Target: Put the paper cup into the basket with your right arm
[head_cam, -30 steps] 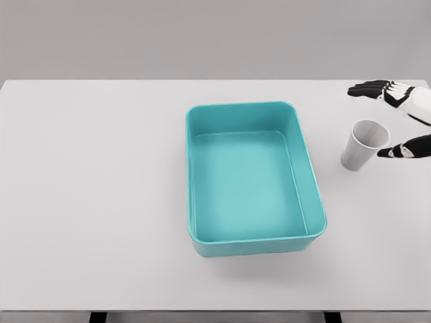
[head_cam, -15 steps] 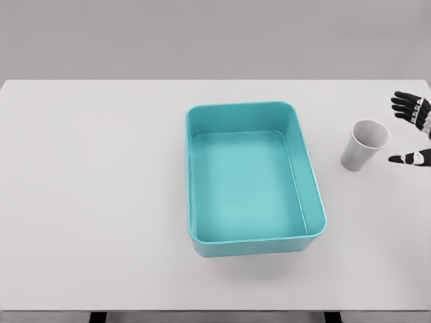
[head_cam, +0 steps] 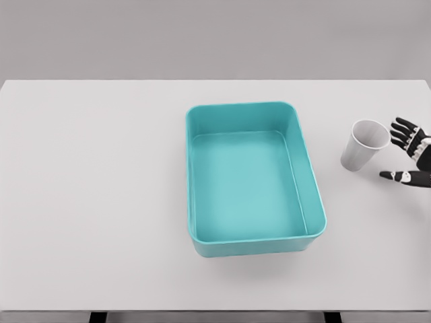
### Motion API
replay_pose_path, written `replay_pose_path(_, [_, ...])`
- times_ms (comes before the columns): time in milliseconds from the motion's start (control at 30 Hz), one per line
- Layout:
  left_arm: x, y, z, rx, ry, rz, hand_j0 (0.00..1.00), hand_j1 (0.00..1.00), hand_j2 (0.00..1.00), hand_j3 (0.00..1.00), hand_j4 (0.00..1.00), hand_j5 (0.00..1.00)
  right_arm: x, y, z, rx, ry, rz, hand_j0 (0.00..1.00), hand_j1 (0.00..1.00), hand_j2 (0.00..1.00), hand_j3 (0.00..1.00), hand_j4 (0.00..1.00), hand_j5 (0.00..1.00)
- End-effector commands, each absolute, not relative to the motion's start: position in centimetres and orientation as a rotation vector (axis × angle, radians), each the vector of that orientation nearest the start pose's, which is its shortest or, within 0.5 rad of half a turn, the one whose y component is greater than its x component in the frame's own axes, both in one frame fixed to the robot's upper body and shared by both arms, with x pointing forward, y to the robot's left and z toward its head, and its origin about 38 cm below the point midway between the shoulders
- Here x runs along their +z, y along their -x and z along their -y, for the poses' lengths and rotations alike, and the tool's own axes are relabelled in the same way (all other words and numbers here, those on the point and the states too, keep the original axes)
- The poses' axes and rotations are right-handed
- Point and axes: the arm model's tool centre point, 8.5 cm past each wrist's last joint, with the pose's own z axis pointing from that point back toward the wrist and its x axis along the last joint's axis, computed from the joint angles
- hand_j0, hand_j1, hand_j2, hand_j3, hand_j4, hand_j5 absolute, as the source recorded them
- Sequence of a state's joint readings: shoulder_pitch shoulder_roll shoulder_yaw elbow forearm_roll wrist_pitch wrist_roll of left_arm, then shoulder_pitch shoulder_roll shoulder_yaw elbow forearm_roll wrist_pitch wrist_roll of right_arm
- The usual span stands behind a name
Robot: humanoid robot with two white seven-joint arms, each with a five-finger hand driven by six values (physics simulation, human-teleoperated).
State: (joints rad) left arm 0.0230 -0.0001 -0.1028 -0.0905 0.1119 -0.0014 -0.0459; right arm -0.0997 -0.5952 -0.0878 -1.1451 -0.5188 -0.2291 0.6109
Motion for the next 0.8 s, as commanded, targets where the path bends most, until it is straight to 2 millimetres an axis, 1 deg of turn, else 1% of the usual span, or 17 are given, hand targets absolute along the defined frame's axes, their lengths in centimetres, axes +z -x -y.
replay_pose_path(0, [-26.3,-1.7,-26.5,0.005,-0.032,0.069,1.00,1.00,1.00,1.00,1.00,1.00,8.3,-36.1,47.1,0.356,-0.124,1.528,1.00,1.00,1.00,1.00,1.00,1.00])
replay_pose_path(100, [-26.3,-1.7,-26.5,0.005,-0.032,0.069,1.00,1.00,1.00,1.00,1.00,1.00,8.7,-36.5,46.9,0.362,-0.124,1.546,1.00,1.00,1.00,1.00,1.00,1.00])
replay_pose_path(167, [-26.3,-1.7,-26.5,0.005,-0.032,0.069,1.00,1.00,1.00,1.00,1.00,1.00,9.5,-37.0,46.6,0.377,-0.125,1.572,1.00,1.00,1.00,1.00,1.00,1.00])
replay_pose_path(267, [-26.3,-1.7,-26.5,0.005,-0.032,0.069,1.00,1.00,1.00,1.00,1.00,1.00,9.6,-37.8,45.6,0.382,-0.144,1.591,1.00,1.00,1.00,1.00,1.00,1.00])
replay_pose_path(367, [-26.3,-1.7,-26.5,0.005,-0.032,0.069,1.00,1.00,1.00,1.00,1.00,1.00,9.5,-38.4,44.8,0.399,-0.160,1.587,1.00,1.00,1.00,1.00,1.00,1.00])
replay_pose_path(400, [-26.3,-1.7,-26.5,0.005,-0.032,0.069,1.00,1.00,1.00,1.00,1.00,1.00,9.1,-38.4,44.3,0.394,-0.172,1.586,1.00,1.00,1.00,1.00,1.00,1.00])
replay_pose_path(467, [-26.3,-1.7,-26.5,0.005,-0.032,0.069,1.00,1.00,1.00,1.00,1.00,1.00,9.1,-38.5,44.2,0.399,-0.173,1.583,1.00,1.00,1.00,1.00,1.00,1.00])
replay_pose_path(567, [-26.3,-1.7,-26.5,0.005,-0.032,0.069,1.00,1.00,1.00,1.00,1.00,1.00,8.2,-38.4,43.7,0.402,-0.172,1.564,1.00,1.00,1.00,1.00,1.00,1.00])
replay_pose_path(767, [-26.3,-1.6,-26.5,0.005,-0.032,0.067,1.00,1.00,1.00,1.00,1.00,1.00,8.2,-38.5,43.5,0.405,-0.172,1.566,1.00,1.00,1.00,1.00,1.00,1.00])
